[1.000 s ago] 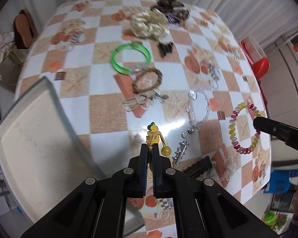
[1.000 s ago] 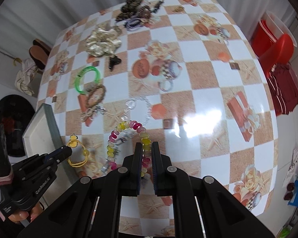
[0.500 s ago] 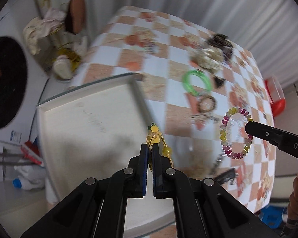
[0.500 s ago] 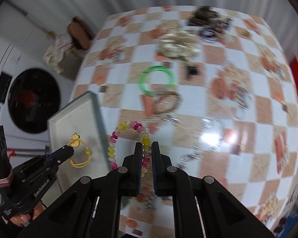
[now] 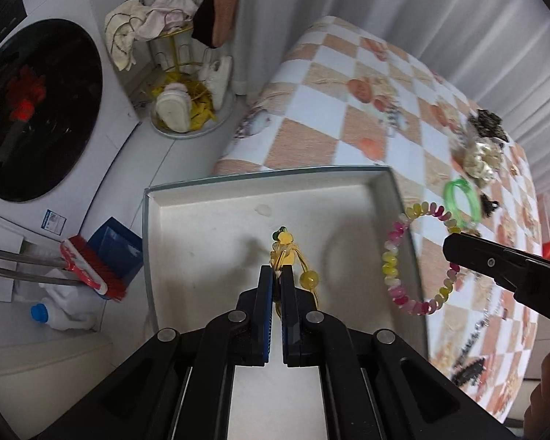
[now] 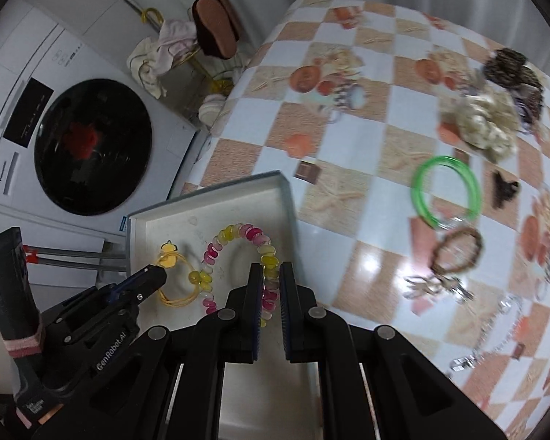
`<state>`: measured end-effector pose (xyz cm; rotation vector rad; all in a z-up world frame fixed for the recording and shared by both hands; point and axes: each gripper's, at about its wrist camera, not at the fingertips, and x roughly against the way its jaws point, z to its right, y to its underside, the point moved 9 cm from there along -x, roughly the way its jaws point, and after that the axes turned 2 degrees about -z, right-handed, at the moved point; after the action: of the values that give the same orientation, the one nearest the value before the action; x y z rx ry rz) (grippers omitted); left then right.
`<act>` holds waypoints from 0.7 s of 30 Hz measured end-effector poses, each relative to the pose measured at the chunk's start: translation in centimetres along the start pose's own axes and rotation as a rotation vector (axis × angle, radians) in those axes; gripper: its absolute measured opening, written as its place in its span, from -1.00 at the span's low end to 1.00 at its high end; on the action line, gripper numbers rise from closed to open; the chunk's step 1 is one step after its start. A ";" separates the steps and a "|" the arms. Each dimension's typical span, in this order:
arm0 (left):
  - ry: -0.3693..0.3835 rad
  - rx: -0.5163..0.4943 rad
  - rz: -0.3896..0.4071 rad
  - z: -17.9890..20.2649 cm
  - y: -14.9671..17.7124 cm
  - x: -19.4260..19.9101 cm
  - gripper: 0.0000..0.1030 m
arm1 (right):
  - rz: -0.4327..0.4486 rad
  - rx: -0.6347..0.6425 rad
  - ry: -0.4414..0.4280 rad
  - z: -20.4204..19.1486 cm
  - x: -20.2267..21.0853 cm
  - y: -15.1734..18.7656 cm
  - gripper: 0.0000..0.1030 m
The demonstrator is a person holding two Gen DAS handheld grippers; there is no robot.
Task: Organize jewelry
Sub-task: 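Carry the beaded bracelet with the right tool while the left tool carries the hair tie to the tray, then open the right tool in the tray while the left tool releases the hair tie there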
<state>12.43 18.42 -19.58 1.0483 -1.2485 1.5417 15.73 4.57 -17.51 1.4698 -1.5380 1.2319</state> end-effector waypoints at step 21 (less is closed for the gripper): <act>-0.175 -0.052 -0.061 -0.9 0.8 -4.1 -0.83 | -0.133 0.000 0.042 0.0 -8.6 -0.4 -0.80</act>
<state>12.68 18.72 -23.85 1.1973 -1.3553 1.3882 17.34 7.56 -25.43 1.5112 -1.3898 1.1776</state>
